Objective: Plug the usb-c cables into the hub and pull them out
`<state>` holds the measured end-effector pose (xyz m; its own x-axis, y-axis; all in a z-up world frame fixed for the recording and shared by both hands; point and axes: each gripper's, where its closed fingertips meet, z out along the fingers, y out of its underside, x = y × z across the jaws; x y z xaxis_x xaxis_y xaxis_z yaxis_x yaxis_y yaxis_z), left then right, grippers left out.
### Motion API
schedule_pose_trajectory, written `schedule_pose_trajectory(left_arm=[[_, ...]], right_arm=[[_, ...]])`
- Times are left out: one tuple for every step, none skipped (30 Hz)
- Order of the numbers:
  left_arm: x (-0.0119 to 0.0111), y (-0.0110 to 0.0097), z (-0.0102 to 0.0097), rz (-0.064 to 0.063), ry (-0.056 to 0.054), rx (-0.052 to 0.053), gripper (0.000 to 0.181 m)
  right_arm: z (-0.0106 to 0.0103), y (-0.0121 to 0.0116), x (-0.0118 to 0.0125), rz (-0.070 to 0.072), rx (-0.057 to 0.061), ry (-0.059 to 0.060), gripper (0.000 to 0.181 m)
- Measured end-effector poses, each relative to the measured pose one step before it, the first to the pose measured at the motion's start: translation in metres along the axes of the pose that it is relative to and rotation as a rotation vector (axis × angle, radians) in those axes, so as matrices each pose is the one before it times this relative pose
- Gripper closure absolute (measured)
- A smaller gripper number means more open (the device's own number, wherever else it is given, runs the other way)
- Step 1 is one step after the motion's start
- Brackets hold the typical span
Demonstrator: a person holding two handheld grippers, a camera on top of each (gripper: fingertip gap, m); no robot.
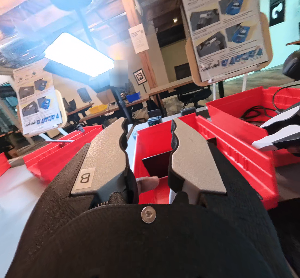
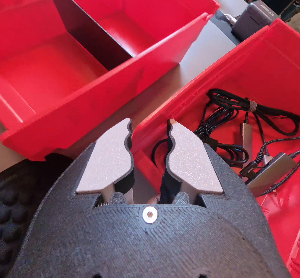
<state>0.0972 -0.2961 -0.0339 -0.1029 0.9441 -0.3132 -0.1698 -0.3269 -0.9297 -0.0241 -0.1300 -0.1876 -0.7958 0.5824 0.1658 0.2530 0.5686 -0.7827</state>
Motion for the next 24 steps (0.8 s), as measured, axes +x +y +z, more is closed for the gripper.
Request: schedule_pose_trajectory(left_arm=[[-0.00561,0.00302,-0.00151,0.0012,-0.0141,-0.0130,0.130],[-0.00498,0.00226,-0.00130,0.0005,-0.0127,-0.0098,0.130],[-0.00445,0.00179,-0.00117,0.0006,-0.0116,-0.0088,0.130],[-0.00376,0.00172,-0.00116,0.0015,-0.0099,-0.0080,0.130],[-0.00339,0.00158,-0.00089,0.0003,-0.0093,-0.0072,0.130],[-0.00271,0.00158,-0.00064,-0.0009,-0.0069,-0.0061,0.130],[-0.00210,0.00152,-0.00054,-0.0010,-0.0039,-0.0060,0.130],[-0.00170,0.00194,-0.00030,-0.0007,-0.0032,-0.0072,0.130],[-0.00171,0.00241,-0.00003,-0.0001,-0.0032,-0.0089,0.130],[-0.00151,0.00326,0.00027,-0.0004,-0.0027,-0.0126,0.130],[-0.00132,0.00417,0.00057,-0.0001,-0.0011,-0.0167,0.130],[-0.00120,0.00476,0.00075,-0.0005,-0.0010,-0.0182,0.130],[-0.00120,0.00480,0.00092,-0.0035,-0.0014,-0.0183,0.130],[-0.00083,0.00554,0.00116,-0.0048,0.0019,-0.0228,0.130],[-0.00095,0.00608,0.00123,-0.0049,0.0021,-0.0271,0.130],[-0.00174,0.00657,0.00148,-0.0048,-0.0011,-0.0283,0.130],[-0.00272,0.00685,0.00187,-0.0053,-0.0058,-0.0256,0.130],[-0.00313,0.00714,0.00209,-0.0050,-0.0065,-0.0215,0.129],[-0.00340,0.00743,0.00234,-0.0106,-0.0080,-0.0202,0.129],[-0.00263,0.00738,0.00213,-0.0102,-0.0043,-0.0221,0.129],[-0.00138,0.00656,0.00213,-0.0074,0.0019,-0.0195,0.129],[-0.00069,0.00606,0.00175,-0.0075,0.0044,-0.0217,0.128],[-0.00011,0.00528,0.00137,-0.0075,0.0057,-0.0242,0.127],[0.00050,0.00388,0.00085,-0.0086,0.0073,-0.0202,0.127]], right_arm=[[0.00270,-0.00272,-0.00276,-0.0025,0.0022,-0.0050,0.141],[0.00255,-0.00253,-0.00256,-0.0045,-0.0010,-0.0029,0.140],[0.00271,-0.00261,-0.00216,-0.0061,-0.0027,-0.0026,0.141],[0.00281,-0.00262,-0.00194,-0.0075,-0.0037,-0.0026,0.140],[0.00287,-0.00256,-0.00179,-0.0073,-0.0035,-0.0026,0.140],[0.00277,-0.00233,-0.00156,-0.0073,-0.0032,-0.0032,0.140],[0.00244,-0.00230,-0.00136,-0.0064,-0.0012,-0.0034,0.140],[0.00215,-0.00201,-0.00129,-0.0036,0.0004,-0.0037,0.140],[0.00169,-0.00135,-0.00082,-0.0059,-0.0001,-0.0012,0.140],[0.00147,-0.00083,-0.00059,-0.0082,0.0008,-0.0015,0.140],[0.00113,-0.00090,-0.00050,-0.0056,0.0044,-0.0050,0.140],[0.00080,-0.00086,-0.00043,-0.0005,0.0084,-0.0077,0.140],[0.00047,-0.00054,-0.00063,-0.0063,0.0085,-0.0108,0.140],[0.00037,-0.00032,-0.00071,-0.0115,0.0094,-0.0128,0.140],[0.00024,-0.00030,-0.00072,-0.0078,0.0102,-0.0143,0.140],[0.00011,-0.00016,-0.00054,-0.0046,0.0110,-0.0149,0.140],[0.00010,-0.00043,-0.00002,-0.0040,0.0116,-0.0122,0.140],[0.00011,-0.00004,-0.00023,-0.0027,0.0077,-0.0124,0.140],[-0.00022,-0.00006,-0.00001,0.0010,0.0073,-0.0080,0.141],[-0.00037,-0.00003,-0.00009,0.0012,0.0073,-0.0064,0.141],[-0.00067,0.00035,-0.00042,0.0007,0.0061,-0.0077,0.141],[-0.00139,0.00018,0.00002,0.0032,0.0059,-0.0053,0.141],[-0.00294,0.00031,0.00049,0.0146,0.0051,-0.0011,0.141],[-0.00502,-0.00090,0.00080,0.0291,0.0181,0.0038,0.141]])
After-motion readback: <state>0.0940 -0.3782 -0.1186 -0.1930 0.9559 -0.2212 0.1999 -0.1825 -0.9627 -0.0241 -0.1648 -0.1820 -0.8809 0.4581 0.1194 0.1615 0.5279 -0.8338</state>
